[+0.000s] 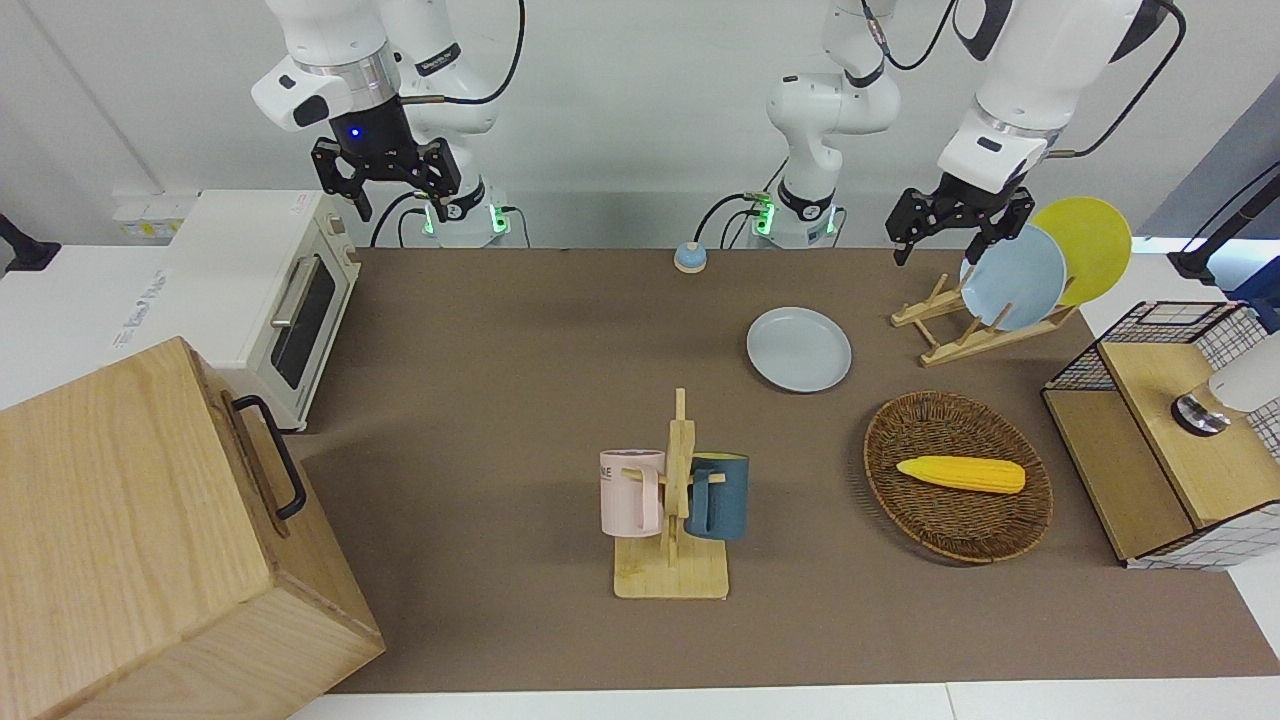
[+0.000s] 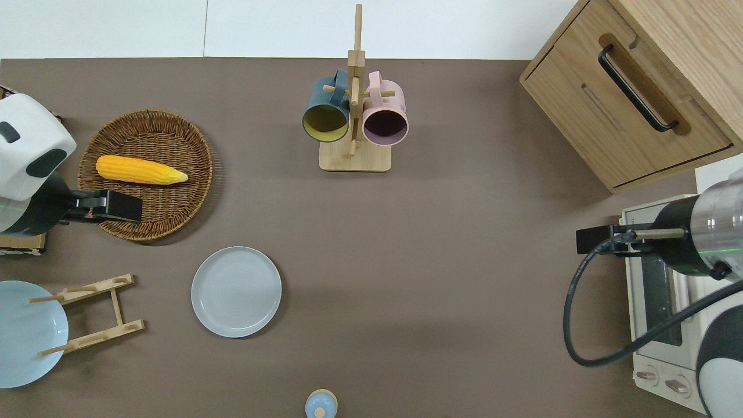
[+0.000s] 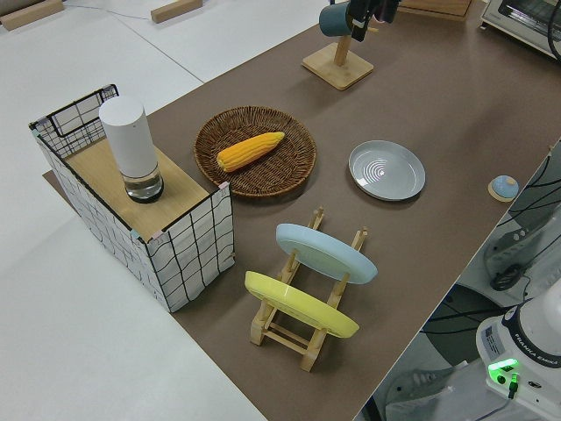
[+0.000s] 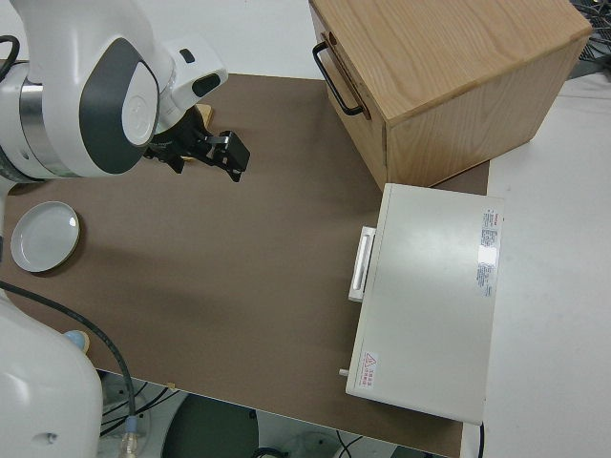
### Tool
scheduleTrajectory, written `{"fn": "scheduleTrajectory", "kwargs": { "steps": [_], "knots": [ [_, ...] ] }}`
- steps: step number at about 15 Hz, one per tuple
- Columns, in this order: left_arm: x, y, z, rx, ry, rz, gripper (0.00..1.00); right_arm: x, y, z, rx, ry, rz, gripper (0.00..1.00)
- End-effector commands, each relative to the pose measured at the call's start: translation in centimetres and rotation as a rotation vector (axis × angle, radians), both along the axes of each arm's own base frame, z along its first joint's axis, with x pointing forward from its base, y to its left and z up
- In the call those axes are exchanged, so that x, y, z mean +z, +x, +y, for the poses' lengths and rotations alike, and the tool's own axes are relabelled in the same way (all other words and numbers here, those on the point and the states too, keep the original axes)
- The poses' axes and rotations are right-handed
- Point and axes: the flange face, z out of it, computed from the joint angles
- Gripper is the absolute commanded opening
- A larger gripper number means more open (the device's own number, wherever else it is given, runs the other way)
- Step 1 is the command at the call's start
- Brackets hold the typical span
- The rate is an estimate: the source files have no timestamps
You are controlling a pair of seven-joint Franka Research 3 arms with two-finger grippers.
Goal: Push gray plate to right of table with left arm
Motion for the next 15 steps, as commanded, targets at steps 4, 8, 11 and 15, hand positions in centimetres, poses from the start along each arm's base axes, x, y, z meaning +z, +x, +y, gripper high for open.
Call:
{"fn": "scheduleTrajectory", "kwargs": {
  "steps": [4, 8, 11, 15],
  "knots": [
    [0.4, -0.4, -0.7, -0.024, 0.01, 0.005, 1.0, 0.0, -0.8, 0.0, -0.021, 0.009, 0.005, 0.996],
    [0.4, -0.5, -1.2, -0.021, 0.002, 0.004, 1.0, 0.0, -0.8, 0.0, -0.021, 0.009, 0.003, 0.996],
    [0.5, -0.4, -0.9, -0.009, -0.058, 0.0, 1.0, 0.0, -0.8, 0.0, -0.021, 0.009, 0.003, 0.996],
    [0.4, -0.5, -0.6, -0.004, -0.06, 0.003, 1.0, 0.0, -0.8, 0.0, -0.021, 0.009, 0.003, 0.996]
  ]
}}
